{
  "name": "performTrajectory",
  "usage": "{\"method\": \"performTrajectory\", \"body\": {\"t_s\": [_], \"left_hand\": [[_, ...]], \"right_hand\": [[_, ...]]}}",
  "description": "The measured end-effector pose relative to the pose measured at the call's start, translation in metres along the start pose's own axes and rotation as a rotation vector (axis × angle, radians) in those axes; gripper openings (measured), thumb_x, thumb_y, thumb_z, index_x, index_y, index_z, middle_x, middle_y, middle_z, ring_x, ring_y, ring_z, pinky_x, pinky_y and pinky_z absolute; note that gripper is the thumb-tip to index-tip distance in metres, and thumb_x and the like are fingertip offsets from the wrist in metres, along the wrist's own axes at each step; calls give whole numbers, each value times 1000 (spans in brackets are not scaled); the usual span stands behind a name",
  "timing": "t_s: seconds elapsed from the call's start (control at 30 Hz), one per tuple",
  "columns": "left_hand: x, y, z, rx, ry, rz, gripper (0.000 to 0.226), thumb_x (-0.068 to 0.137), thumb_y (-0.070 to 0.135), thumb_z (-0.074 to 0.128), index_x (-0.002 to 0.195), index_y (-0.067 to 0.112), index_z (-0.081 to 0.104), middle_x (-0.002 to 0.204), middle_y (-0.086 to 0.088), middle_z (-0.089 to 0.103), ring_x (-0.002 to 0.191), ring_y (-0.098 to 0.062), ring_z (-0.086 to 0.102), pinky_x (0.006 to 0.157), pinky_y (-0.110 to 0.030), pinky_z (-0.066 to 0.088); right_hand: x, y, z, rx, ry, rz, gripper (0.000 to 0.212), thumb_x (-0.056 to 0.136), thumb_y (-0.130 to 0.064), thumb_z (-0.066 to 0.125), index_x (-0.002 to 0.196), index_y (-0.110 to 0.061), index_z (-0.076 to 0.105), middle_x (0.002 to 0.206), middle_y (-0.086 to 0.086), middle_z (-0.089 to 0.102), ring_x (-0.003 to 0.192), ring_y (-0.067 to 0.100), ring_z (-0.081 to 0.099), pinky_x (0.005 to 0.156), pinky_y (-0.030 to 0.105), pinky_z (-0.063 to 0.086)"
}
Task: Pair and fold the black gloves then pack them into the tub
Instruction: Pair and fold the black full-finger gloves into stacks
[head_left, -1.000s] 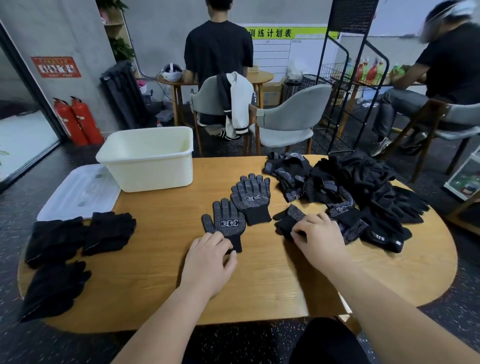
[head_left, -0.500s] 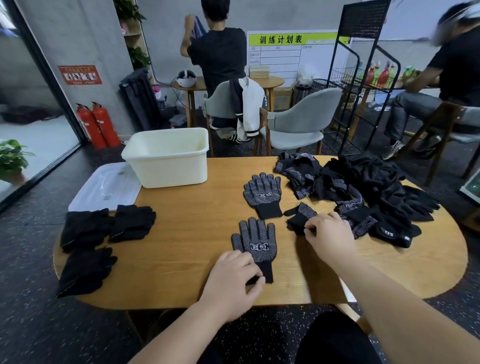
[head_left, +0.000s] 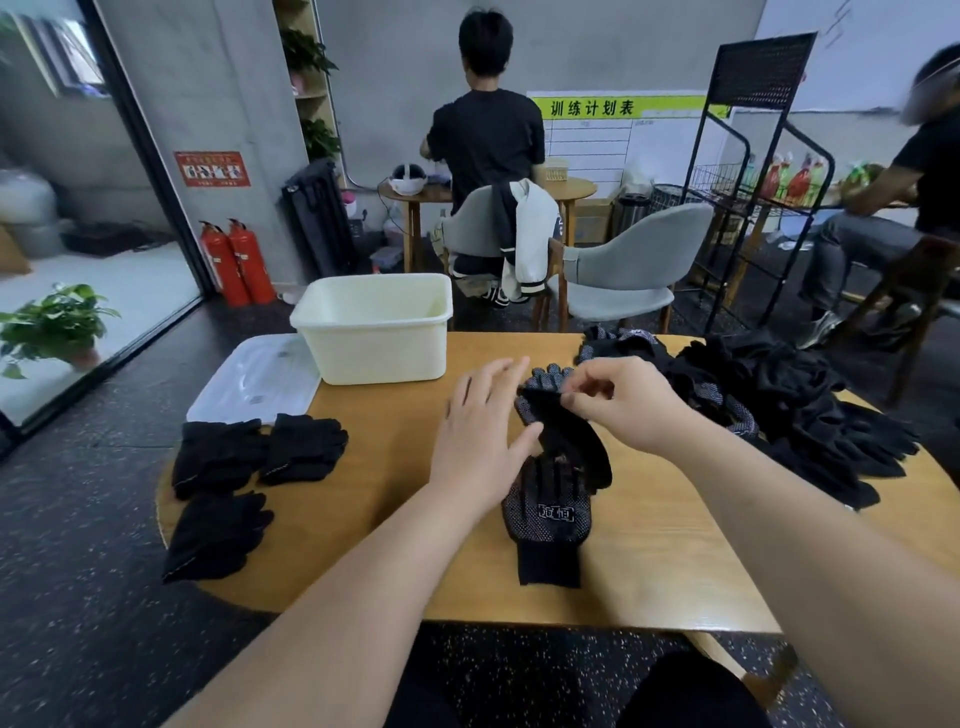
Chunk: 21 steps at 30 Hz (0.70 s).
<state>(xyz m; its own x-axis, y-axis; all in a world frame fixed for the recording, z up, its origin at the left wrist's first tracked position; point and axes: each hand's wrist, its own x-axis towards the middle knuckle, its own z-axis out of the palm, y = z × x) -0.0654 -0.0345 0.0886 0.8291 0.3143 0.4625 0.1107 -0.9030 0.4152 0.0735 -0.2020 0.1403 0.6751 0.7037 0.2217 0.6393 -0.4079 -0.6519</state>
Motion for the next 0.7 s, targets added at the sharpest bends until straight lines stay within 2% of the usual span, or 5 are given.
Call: {"method": "performTrajectory", "body": {"t_s": [0.17, 0.33, 0.43, 0.57, 0.7], "left_hand": [[30, -19, -23, 70, 16, 47, 16, 103, 39, 64, 117, 31, 69, 119, 18, 64, 123, -13, 49, 108, -38, 38], [43, -39, -52, 115, 194, -54, 11, 103, 33, 65, 109, 27, 72, 103, 11, 68, 105, -15, 59, 99, -39, 46], [30, -48, -56, 94, 295, 30, 8, 101, 26, 67, 105, 23, 72, 100, 10, 69, 99, -14, 61, 95, -36, 47], [-22, -68, -21, 155, -33, 64, 8, 96, 27, 63, 103, 24, 63, 109, 11, 65, 98, -15, 60, 90, -39, 52], [-71, -87, 17, 138, -308, 12, 24, 99, 50, 53, 115, 32, 55, 118, 19, 52, 109, -4, 48, 101, -28, 45]], "right_hand": [[20, -14, 16, 16, 18, -54, 8, 99, -32, 72, 103, -35, 78, 95, -18, 74, 89, -2, 64, 77, 23, 50], [18, 2, 33, -103, 52, 17, 17, 101, -29, 67, 116, -29, 76, 107, -12, 75, 97, 7, 68, 86, 28, 54], [9, 23, 47, -249, 57, 83, 22, 100, -29, 67, 120, -29, 75, 115, -8, 75, 96, 14, 69, 85, 34, 59], [1, 55, 70, -395, -51, 146, 39, 103, -31, 60, 140, -21, 64, 142, -1, 63, 125, 22, 60, 102, 34, 50], [-4, 77, 96, -532, -319, 240, 67, 109, -58, 33, 164, -21, 31, 172, -2, 26, 158, 21, 22, 127, 44, 24]]}}
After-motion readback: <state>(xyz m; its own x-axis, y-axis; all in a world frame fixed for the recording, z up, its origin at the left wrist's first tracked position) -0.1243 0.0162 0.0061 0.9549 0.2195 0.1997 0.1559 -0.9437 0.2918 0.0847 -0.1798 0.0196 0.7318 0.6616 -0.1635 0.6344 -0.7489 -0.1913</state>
